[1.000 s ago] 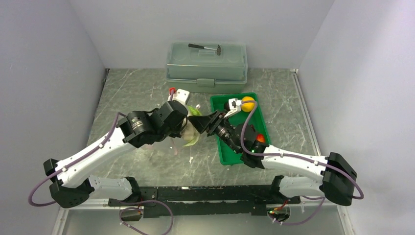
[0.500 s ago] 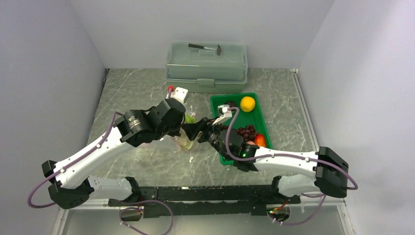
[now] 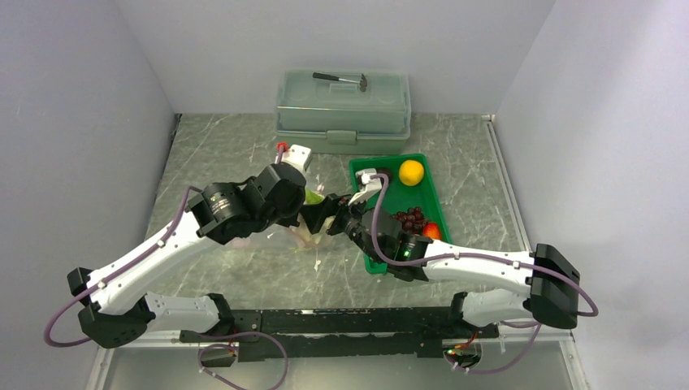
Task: Place the food in the zip-top bag and seal the zipper
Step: Place the fake vegetable in the zipper food storage bag.
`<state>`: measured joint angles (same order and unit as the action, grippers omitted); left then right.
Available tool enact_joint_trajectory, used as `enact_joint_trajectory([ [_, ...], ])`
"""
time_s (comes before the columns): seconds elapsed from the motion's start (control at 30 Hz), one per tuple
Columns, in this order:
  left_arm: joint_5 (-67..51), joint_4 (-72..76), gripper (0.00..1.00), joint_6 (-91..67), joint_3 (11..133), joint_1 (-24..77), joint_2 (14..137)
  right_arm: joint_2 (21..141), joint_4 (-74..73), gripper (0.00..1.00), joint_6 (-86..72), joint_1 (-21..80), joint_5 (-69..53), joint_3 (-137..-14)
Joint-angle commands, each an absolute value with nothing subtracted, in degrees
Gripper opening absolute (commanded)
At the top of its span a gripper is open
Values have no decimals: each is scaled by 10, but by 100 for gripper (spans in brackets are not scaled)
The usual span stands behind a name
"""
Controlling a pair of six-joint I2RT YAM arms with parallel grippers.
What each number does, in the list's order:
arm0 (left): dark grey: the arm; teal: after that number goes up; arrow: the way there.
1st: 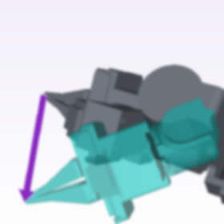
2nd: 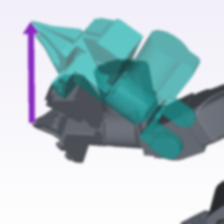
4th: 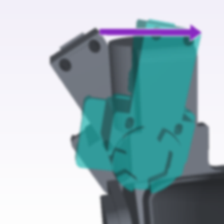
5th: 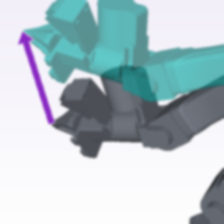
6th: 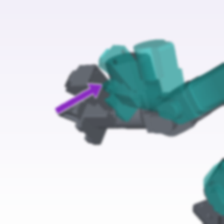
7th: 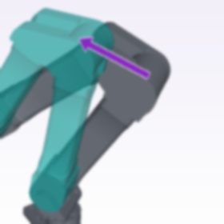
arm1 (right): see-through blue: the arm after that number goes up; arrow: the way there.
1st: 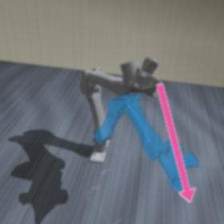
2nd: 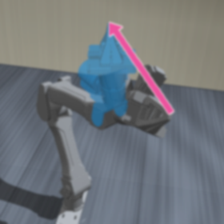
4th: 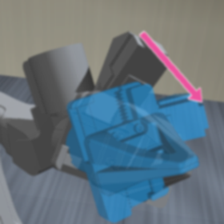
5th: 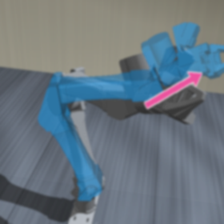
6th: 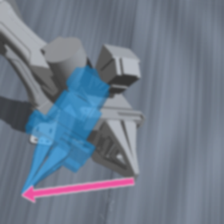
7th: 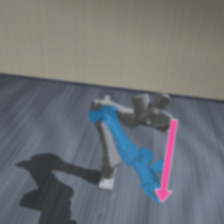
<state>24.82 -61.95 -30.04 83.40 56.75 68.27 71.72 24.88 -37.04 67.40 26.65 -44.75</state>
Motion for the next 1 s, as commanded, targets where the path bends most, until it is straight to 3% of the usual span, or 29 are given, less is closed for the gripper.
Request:
enact_joint_trajectory([
  [0.0, 220, -567, 0, -310, 839, 563, 669, 689, 251, 85, -348, 679, 229, -483],
  [0.53, 195, -546, 0, -315, 823, 529, 635, 612, 155, 83, -330, 680, 206, -506],
  [0.97, 197, -551, 0, -313, 829, 509, 641, 580, -4, 67, -324, 679, 276, -545],
])
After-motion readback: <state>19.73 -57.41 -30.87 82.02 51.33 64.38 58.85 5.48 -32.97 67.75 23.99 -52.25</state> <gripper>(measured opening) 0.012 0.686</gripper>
